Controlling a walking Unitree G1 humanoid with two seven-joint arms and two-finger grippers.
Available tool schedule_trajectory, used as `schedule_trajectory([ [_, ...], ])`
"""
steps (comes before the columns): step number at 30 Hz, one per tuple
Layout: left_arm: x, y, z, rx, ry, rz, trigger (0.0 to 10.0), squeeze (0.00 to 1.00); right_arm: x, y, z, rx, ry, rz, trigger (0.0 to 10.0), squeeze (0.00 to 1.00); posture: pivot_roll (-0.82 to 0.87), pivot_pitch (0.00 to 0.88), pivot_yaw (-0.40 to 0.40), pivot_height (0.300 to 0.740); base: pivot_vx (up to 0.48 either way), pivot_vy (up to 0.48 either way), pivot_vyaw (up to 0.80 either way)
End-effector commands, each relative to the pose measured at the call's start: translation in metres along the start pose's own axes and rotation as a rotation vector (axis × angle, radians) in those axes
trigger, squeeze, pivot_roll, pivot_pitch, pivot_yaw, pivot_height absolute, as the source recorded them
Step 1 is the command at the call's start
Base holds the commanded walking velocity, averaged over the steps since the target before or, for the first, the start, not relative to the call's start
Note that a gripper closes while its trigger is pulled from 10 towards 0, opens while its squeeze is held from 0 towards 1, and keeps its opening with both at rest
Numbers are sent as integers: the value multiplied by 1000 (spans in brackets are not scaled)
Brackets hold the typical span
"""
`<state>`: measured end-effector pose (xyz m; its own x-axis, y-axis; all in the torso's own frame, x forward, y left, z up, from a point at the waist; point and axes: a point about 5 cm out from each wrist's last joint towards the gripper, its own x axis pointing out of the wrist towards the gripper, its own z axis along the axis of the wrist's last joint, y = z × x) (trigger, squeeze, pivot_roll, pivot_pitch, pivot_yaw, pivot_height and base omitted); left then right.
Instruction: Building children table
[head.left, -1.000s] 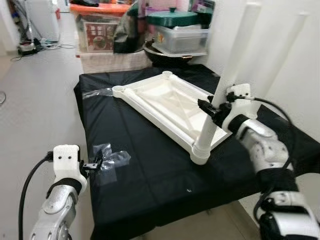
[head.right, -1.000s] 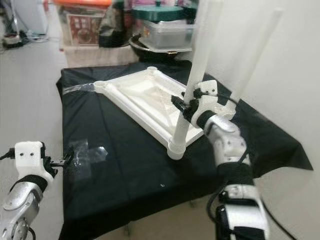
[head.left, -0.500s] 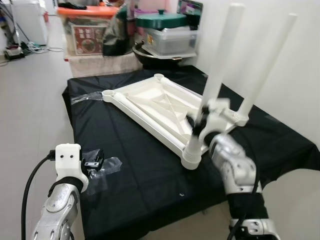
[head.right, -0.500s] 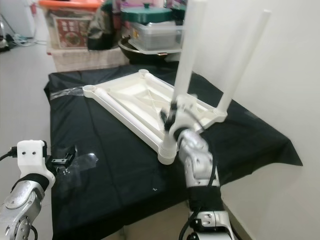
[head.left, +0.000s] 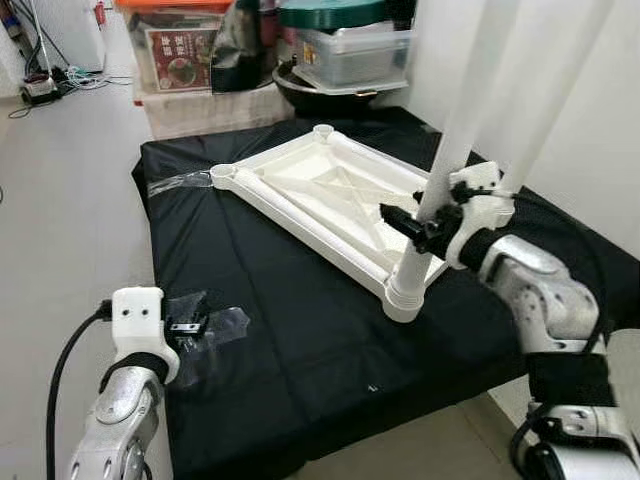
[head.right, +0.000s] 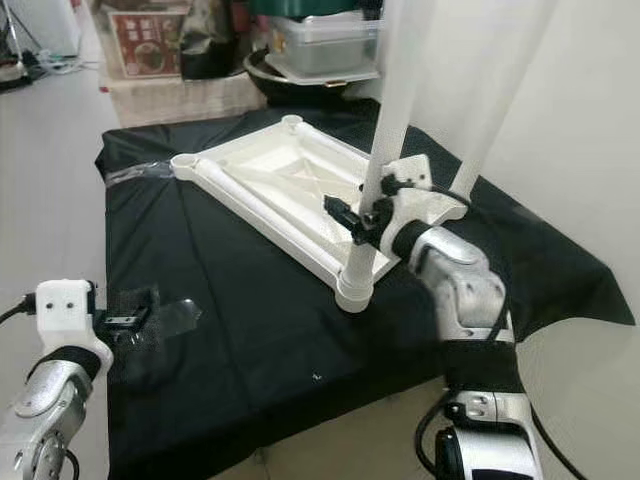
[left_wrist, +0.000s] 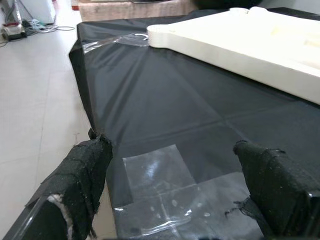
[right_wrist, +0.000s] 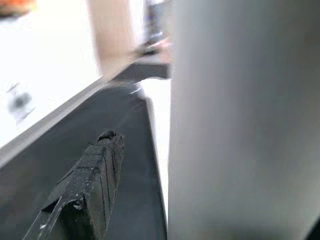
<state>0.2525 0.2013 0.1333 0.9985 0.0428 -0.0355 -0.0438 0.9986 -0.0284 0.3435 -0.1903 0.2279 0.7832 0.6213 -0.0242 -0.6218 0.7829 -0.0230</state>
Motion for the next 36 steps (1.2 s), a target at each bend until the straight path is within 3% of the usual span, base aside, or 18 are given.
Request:
schedule_trajectory([
  [1, 1, -1, -4, -11, 15, -13, 10000, 0, 4, 7, -4, -14, 1, 125, 10000, 0, 24, 0, -49, 740, 0, 0, 0],
  [4, 2, -1, -4, -12, 15, -20, 10000, 0, 4, 5, -7, -19, 18, 275, 10000, 0, 25, 0, -49, 740, 0, 0, 0],
  [8, 2, -2, -5, -14, 15, -22, 10000, 0, 7, 2, -4, -12, 4, 314, 10000, 0, 32, 0, -55, 740, 0, 0, 0],
  [9, 3, -2, -5, -14, 14, -22, 10000, 0, 9, 4, -3, -8, -5, 348, 7020, 0, 40, 0, -63, 740, 0, 0, 0],
  [11, 2, -2, -5, -16, 13, -21, 10000, 0, 12, 11, -1, -3, -27, 432, 4078, 0, 44, 0, -66, 740, 0, 0, 0],
  [12, 2, -2, -5, -16, 13, -21, 10000, 0, 12, 11, -1, -3, -27, 432, 4078, 0, 44, 0, -66, 740, 0, 0, 0],
  [14, 2, -2, -5, -17, 12, -21, 10000, 0, 13, 17, 0, -2, -40, 496, 2118, 0, 44, 0, -66, 740, 0, 0, 0],
  [18, 2, -2, -5, -24, 9, -25, 10000, 0, 17, 34, -5, -8, -63, 578, 2549, 0, 50, 0, -69, 740, 0, 0, 0],
  [19, 2, -3, -5, -26, 8, -28, 10000, 0, 20, 42, -7, -6, -74, 595, 1294, 0, 50, 0, -69, 740, 0, 0, 0],
  [22, 2, -3, -5, -28, 8, -31, 10000, 0, 22, 48, -9, -8, -87, 613, 980, 0, 50, 0, -65, 740, 0, 0, 0],
  [23, 3, -3, -5, -29, 8, -35, 10000, 0, 25, 53, -11, -3, -98, 606, 0, 0, 50, 0, -65, 740, 0, 0, 0],
  [25, 3, -3, -4, -30, 8, -37, 10000, 0, 30, 55, -14, 4, -100, 554, 0, 0, 48, 0, -65, 740, 0, 0, 0],
  [28, 3, -3, -4, -31, 6, -40, 10000, 0, 46, 41, -34, 3, -41, 150, 0, 0, 50, 0, -70, 740, 0, 0, 0],
  [29, 3, -3, -4, -31, 6, -40, 10000, 0, 46, 41, -34, 3, -41, 150, 0, 0, 50, 0, -70, 740, 0, 0, 0],
  [30, 3, -3, -4, -32, 5, -39, 10000, 0, 46, 37, -41, 18, -13, 22, 0, 0, 51, 0, -71, 740, 0, 0, 0],
  [33, 2, -3, -4, -33, 2, -38, 10000, 0, 32, 16, -63, -43, 115, -412, 0, 0, 47, 0, -69, 740, 0, 0, 0],
  [34, 2, -3, -4, -33, 2, -38, 10000, 0, 32, 16, -63, -43, 115, -412, 0, 0, 47, 0, -69, 740, 0, 0, 0],
  [36, 2, -3, -4, -34, 1, -38, 10000, 0, 15, 9, -78, -53, 192, -601, 0, 0, 44, 0, -68, 740, 0, 0, 0],
])
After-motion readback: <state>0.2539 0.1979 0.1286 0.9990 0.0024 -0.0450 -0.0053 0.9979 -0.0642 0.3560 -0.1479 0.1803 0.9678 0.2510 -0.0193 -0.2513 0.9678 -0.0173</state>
